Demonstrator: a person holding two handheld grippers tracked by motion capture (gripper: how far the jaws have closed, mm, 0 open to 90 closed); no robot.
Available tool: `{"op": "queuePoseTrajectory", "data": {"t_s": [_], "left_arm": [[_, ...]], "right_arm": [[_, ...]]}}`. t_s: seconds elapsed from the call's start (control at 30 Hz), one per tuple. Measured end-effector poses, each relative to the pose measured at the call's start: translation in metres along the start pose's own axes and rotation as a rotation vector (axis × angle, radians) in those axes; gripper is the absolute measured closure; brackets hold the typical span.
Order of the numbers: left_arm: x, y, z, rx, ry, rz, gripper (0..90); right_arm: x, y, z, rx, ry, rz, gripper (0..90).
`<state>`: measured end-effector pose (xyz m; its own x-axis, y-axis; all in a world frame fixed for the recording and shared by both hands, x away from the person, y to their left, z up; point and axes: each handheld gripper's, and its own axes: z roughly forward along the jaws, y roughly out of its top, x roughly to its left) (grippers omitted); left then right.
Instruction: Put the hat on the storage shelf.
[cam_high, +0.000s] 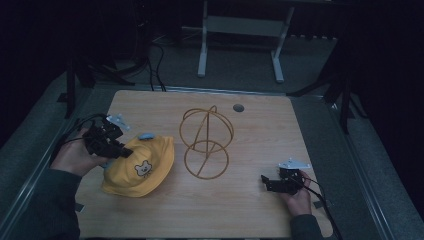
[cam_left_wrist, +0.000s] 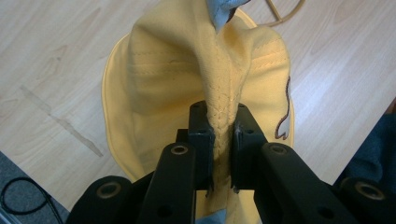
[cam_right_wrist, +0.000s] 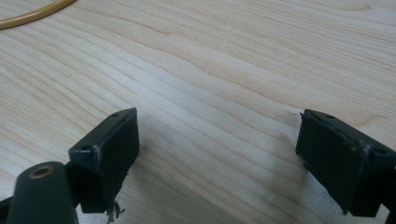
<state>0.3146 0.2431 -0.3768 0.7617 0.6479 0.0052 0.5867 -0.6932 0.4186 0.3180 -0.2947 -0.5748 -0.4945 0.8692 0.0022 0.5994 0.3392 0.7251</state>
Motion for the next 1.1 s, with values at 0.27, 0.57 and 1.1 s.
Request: {"op": "queuePoseTrajectory", "data": {"t_s": [0.27, 0.57, 1.1], "left_arm": [[0.007, 0.001, -0.009, -0.025, -0.002, -0.014, 81.2], [0.010, 0.000, -0.018, -0.051, -0.002, -0.009, 81.3], [0.016, 0.006, -0.032, -0.080, 0.009, -0.010, 81.3]], "right_arm": [[0.000, 0.000, 0.000, 0.000, 0.000, 0.000, 13.2], [0.000, 0.000, 0.000, 0.000, 0.000, 0.000, 13.3], [0.000, 0.000, 0.000, 0.001, 0.000, 0.002, 13.3]]}}
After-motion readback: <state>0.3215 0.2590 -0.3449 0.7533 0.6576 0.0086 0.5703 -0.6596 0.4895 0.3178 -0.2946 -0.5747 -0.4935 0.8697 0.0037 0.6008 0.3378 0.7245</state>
